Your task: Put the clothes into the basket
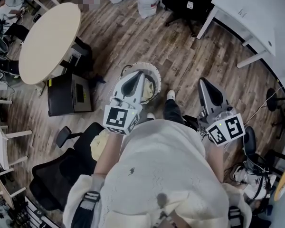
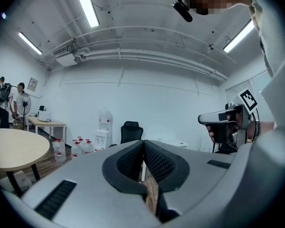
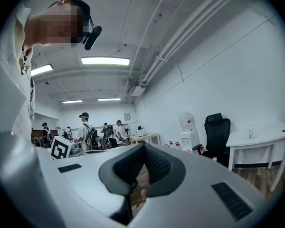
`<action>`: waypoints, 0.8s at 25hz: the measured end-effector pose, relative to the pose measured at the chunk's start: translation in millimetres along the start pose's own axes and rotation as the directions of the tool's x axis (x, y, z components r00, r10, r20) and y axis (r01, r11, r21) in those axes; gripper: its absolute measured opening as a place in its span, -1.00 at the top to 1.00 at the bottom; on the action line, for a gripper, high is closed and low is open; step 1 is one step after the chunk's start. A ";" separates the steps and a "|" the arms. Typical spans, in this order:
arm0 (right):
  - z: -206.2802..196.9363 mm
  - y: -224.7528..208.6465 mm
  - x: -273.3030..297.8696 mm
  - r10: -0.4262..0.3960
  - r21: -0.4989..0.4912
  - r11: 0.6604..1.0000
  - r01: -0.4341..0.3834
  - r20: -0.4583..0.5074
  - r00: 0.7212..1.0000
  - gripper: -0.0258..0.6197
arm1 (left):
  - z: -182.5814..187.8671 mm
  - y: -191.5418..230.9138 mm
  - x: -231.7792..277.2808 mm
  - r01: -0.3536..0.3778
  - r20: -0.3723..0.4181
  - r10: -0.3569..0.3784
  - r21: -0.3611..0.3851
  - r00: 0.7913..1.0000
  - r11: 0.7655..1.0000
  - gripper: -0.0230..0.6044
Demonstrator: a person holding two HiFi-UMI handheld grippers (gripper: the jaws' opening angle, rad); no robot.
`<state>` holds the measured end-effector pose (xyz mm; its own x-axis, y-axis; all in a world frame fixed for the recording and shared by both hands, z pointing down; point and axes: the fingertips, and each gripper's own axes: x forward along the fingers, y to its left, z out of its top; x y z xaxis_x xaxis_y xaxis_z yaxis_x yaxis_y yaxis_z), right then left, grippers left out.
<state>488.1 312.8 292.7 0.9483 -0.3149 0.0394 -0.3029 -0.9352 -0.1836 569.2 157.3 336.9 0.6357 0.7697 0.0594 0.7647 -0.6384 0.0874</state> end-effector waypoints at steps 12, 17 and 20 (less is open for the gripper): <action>-5.0 4.7 2.5 -0.013 -0.013 1.000 0.013 -0.011 1.000 0.90 | 7.9 -3.1 -7.2 0.016 0.015 -0.016 0.002 1.000 1.000 0.86; -8.1 9.6 5.7 -0.010 -0.023 1.000 0.009 -0.011 1.000 0.90 | 4.6 -0.8 -11.5 0.018 0.015 -0.018 0.000 1.000 1.000 0.86; -11.9 13.0 6.5 -0.005 -0.026 1.000 0.004 -0.017 1.000 0.90 | 2.0 1.2 -14.4 0.015 0.015 -0.015 -0.002 1.000 1.000 0.86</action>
<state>489.2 296.7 302.3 0.9480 -0.3132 0.0567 -0.3012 -0.9404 -0.1581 561.2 145.4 334.1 0.6260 0.7787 0.0431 0.7738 -0.6270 0.0902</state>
